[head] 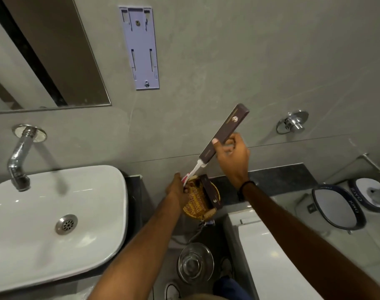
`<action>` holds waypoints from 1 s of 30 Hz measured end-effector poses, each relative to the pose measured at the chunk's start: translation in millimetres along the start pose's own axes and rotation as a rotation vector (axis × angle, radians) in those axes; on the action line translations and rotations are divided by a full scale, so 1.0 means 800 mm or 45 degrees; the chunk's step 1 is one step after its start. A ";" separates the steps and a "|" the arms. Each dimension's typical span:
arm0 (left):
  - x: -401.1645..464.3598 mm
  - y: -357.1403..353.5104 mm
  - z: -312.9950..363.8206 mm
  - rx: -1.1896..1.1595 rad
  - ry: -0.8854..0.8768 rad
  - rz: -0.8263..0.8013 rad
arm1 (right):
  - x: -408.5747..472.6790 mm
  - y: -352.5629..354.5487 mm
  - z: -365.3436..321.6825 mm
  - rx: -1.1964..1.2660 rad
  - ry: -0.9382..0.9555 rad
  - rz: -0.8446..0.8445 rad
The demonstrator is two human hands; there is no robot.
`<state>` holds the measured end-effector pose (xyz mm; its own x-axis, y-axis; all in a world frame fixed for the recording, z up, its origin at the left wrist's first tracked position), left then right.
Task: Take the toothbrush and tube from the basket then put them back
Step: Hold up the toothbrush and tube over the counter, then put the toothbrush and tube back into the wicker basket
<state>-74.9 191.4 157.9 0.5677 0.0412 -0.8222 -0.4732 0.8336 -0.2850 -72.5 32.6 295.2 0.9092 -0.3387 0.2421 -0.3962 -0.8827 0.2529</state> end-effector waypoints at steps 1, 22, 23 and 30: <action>0.005 0.009 0.000 0.062 -0.011 0.074 | 0.010 0.009 0.002 -0.016 0.022 0.057; 0.028 0.075 0.002 0.132 -0.257 0.482 | -0.129 -0.038 0.151 -1.751 0.233 -1.289; 0.028 0.078 -0.001 0.147 -0.256 0.488 | -0.140 -0.042 0.156 -1.772 0.228 -1.315; 0.031 0.093 -0.012 0.266 -0.294 0.540 | -0.152 -0.045 0.167 -1.690 0.130 -1.335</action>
<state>-102.3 248.9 111.2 0.5001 0.4997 -0.7072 -0.5627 0.8083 0.1732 -151.5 62.3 131.8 0.8407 0.2391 -0.4859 0.4526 0.1822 0.8729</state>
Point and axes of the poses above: each hand's wrist, its own x-axis towards the middle knuckle, its own y-axis out of the back of the hand, z = x × y, the point moved 2 cm from there along x, towards the middle knuckle, and after that the axes turned 5 degrees about x, right-handed, at the moved point
